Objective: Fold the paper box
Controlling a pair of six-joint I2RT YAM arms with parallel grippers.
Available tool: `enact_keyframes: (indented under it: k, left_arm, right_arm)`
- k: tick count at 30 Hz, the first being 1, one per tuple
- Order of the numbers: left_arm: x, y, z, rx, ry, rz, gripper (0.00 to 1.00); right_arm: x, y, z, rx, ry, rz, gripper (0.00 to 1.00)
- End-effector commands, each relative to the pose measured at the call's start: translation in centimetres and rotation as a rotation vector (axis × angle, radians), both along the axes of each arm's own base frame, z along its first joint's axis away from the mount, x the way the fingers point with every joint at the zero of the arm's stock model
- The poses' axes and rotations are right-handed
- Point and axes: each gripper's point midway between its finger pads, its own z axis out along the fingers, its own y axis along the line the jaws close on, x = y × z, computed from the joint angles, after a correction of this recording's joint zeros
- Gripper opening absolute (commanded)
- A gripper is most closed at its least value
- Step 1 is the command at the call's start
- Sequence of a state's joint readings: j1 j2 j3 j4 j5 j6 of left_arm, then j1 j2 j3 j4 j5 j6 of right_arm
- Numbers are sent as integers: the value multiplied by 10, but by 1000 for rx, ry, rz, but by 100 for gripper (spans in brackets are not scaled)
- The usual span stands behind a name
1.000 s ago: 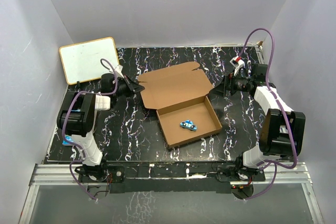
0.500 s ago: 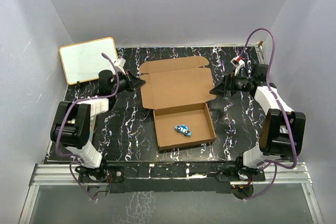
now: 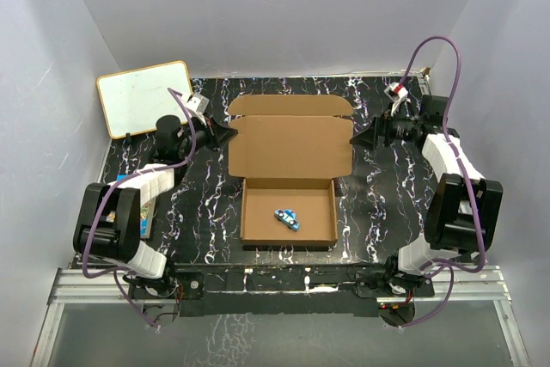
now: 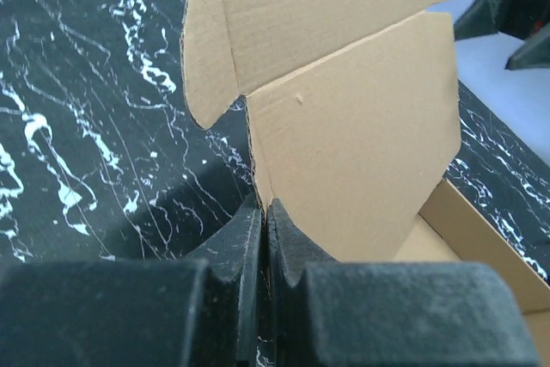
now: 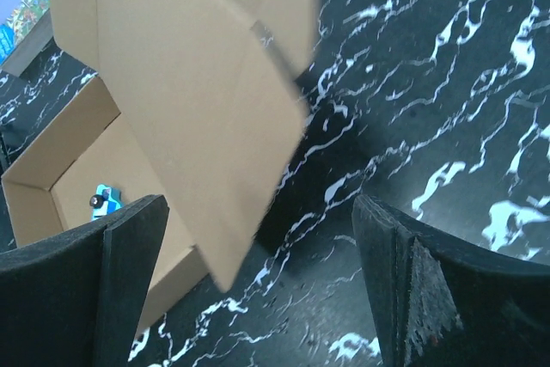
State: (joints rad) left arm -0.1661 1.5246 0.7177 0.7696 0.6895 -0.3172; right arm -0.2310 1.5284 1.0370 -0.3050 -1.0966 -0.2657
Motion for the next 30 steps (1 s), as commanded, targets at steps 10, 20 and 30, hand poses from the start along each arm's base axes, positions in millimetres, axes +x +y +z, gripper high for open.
enact_keyframes:
  k: [10,20,30]
  left_arm:
    - [-21,-7,45,47,-252,-111,0]
    - [-21,-8,50,32,-258,-110,0]
    - [-20,-7,49,21,-231,-103,0]
  right_arm:
    - [23,17,35,45,-144,175,91]
    - [7,36,24,74,-114,221,69]
    - [5,36,37,21,-175,235,10]
